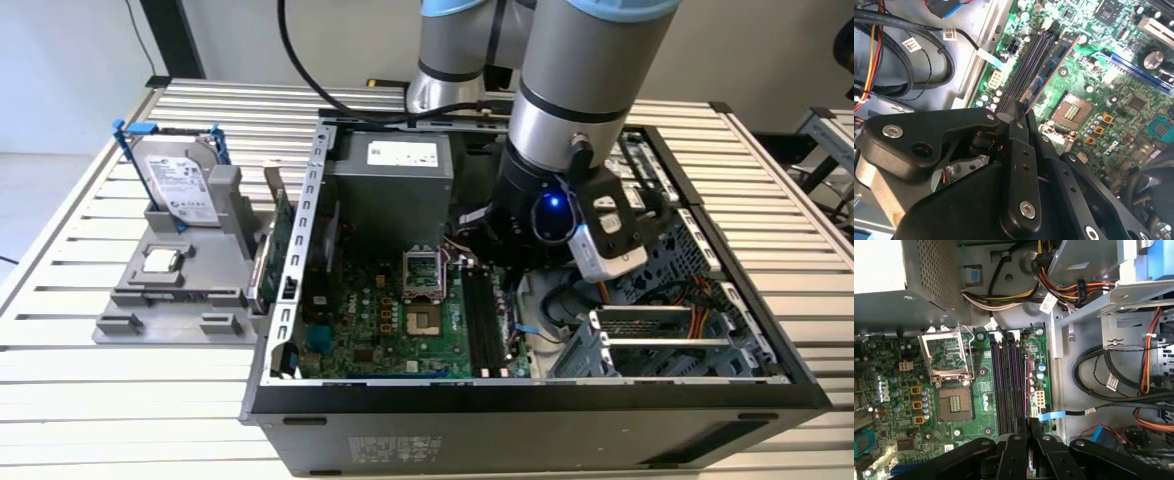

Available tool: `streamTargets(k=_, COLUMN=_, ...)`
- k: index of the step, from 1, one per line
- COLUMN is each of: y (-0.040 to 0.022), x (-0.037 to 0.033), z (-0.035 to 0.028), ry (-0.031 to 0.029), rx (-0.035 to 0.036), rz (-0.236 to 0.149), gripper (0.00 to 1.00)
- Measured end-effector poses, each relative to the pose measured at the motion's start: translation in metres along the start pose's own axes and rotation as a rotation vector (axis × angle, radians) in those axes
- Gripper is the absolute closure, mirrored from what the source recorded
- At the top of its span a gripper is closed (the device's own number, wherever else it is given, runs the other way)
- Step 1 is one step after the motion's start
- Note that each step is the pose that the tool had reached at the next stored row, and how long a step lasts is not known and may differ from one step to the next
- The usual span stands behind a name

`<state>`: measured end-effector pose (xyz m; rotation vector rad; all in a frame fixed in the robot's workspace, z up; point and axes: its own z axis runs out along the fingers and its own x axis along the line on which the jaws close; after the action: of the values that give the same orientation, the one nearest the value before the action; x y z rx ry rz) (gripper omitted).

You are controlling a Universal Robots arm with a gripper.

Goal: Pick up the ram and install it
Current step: 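Insert the ram into the slot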

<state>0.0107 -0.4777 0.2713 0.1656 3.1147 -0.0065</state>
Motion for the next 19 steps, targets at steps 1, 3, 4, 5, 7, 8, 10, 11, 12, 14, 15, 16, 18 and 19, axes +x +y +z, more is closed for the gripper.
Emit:
streamTargets(k=1, y=0.001, x=-0.0005, z=0.0018, ry=0.0, rx=-0.0002, rz=0.0, gripper=1.0)
streamTargets(k=3, y=0.0029, x=-0.0017, z=0.0056, ry=-0.0001, rx=-0.0004, rz=-0.002, gripper=1.0)
streamTargets(k=4, y=0.0037, x=-0.0026, z=0.0074, ry=-0.0001, rx=-0.0005, rz=-0.004, gripper=1.0)
streamTargets(k=5, y=0.0042, x=-0.0033, z=0.0091, ry=-0.0004, rx=-0.0003, rz=-0.006, gripper=1.0)
streamTargets(k=7, y=0.0048, x=-0.0039, z=0.0129, ry=-0.0009, rx=-0.0006, rz=-0.01, gripper=1.0)
streamTargets(k=8, y=0.0049, x=-0.004, z=0.0146, ry=-0.001, rx=-0.0007, rz=-0.013, gripper=1.0)
streamTargets(k=10, y=0.005, x=-0.0039, z=0.0183, ry=-0.0013, rx=-0.0008, rz=-0.02, gripper=1.0)
streamTargets(k=11, y=0.005, x=-0.0039, z=0.0201, ry=-0.0013, rx=-0.0007, rz=-0.021, gripper=1.0)
streamTargets(k=12, y=0.0051, x=-0.0039, z=0.022, ry=-0.0014, rx=-0.0009, rz=-0.021, gripper=1.0)
streamTargets(k=14, y=0.0054, x=-0.0038, z=0.0257, ry=-0.0014, rx=-0.0009, rz=-0.021, gripper=1.0)
streamTargets(k=15, y=0.0056, x=-0.0038, z=0.0273, ry=-0.0014, rx=-0.0009, rz=-0.021, gripper=1.0)
streamTargets(k=16, y=0.0059, x=-0.0038, z=0.0287, ry=-0.0014, rx=-0.0009, rz=-0.022, gripper=1.0)
streamTargets(k=18, y=0.0065, x=-0.0041, z=0.0304, ry=-0.0014, rx=-0.0009, rz=-0.022, gripper=1.0)
streamTargets(k=19, y=0.0067, x=-0.0042, z=0.0308, ry=-0.0014, rx=-0.0008, rz=-0.022, gripper=1.0)
